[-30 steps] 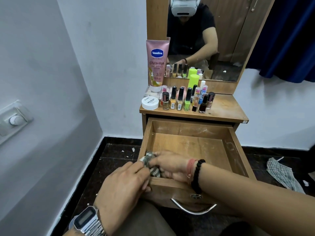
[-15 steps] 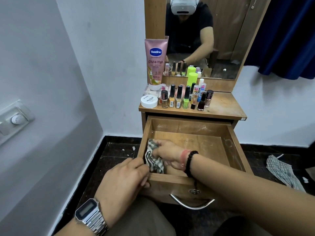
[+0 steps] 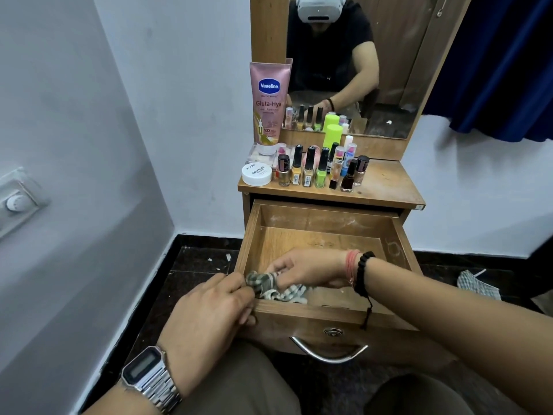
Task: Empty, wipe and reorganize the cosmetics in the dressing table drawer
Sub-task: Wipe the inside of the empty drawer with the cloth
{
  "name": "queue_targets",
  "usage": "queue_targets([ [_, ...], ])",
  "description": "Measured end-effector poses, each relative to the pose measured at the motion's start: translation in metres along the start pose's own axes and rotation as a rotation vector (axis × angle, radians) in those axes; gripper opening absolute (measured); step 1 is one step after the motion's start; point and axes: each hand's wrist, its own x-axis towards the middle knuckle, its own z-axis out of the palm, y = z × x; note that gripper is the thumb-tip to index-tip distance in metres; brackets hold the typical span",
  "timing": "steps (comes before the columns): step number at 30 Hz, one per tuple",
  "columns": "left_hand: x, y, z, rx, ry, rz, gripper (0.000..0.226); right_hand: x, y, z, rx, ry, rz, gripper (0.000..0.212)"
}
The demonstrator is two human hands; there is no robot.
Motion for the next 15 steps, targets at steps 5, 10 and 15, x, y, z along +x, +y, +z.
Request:
queue_targets([
  [5, 0.000, 0.000, 0.000, -0.005, 0.001, 0.002, 0.048, 0.018, 0.007, -0.033, -0.577, 0.593, -0.167, 0.025],
  [10, 0.000, 0.000, 0.001, 0.001, 0.016, 0.001, 0.047, 0.061, 0.023, -0.040, -0.982, 0.781, -0.285, 0.041],
  [15, 0.000, -0.002, 0.005, -0.001, 0.015, 0.014, 0.045, 0.069, 0.045, -0.047, -1.584, 0.640, -0.393, 0.041],
])
